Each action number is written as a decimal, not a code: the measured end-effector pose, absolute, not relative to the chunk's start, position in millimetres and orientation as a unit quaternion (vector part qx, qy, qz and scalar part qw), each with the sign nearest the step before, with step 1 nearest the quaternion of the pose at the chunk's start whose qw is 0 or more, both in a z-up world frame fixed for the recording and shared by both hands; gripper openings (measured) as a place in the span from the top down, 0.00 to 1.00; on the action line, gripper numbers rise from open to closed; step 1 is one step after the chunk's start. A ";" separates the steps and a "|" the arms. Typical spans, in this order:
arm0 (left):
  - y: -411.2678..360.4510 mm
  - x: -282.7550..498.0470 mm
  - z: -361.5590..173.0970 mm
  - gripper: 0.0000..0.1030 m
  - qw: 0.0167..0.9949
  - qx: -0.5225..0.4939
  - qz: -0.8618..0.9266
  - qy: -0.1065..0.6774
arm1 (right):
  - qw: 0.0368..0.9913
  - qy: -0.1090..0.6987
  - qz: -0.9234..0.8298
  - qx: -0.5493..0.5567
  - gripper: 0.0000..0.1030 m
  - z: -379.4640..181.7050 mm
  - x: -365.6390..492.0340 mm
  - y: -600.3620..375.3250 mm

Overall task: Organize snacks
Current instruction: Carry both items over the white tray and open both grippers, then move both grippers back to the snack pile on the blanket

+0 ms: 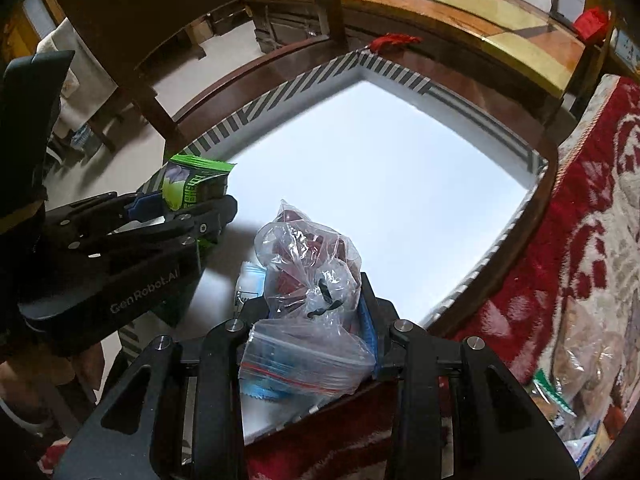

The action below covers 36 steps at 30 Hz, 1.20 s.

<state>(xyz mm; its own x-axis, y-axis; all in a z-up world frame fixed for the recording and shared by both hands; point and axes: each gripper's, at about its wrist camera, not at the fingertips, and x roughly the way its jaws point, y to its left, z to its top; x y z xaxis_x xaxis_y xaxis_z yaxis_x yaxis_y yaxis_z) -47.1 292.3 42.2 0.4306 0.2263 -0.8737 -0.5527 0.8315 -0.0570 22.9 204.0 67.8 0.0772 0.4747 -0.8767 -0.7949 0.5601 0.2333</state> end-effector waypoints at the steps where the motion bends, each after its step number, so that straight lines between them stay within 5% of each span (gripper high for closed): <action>1: 292.9 -46.7 40.9 0.59 0.828 -0.170 0.235 0.481 | 0.715 0.517 0.444 -0.154 0.68 66.9 24.0 204.9; 12: 295.6 -42.8 30.8 0.58 0.816 -0.170 0.245 0.495 | 0.709 0.528 0.449 -0.131 0.63 56.8 31.1 209.1; 16: 296.7 -42.3 30.8 0.41 0.814 -0.178 0.248 0.495 | 0.714 0.519 0.451 -0.130 0.47 61.5 28.0 205.3; 19: 298.3 -46.6 34.0 0.28 0.813 -0.194 0.249 0.489 | 0.718 0.516 0.450 -0.125 0.47 66.3 27.9 199.6; 36: 267.0 -53.4 73.9 0.17 0.839 -0.173 0.233 0.460 | 0.747 0.489 0.441 -0.087 0.47 99.8 11.9 147.8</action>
<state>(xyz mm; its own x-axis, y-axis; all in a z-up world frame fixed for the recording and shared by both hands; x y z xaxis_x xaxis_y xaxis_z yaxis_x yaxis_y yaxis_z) -53.4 267.0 73.9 0.4688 0.2323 -0.8522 -0.5508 0.8311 -0.0765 11.9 147.8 99.8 0.1314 0.5747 -0.8078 -0.7444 0.5953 0.3024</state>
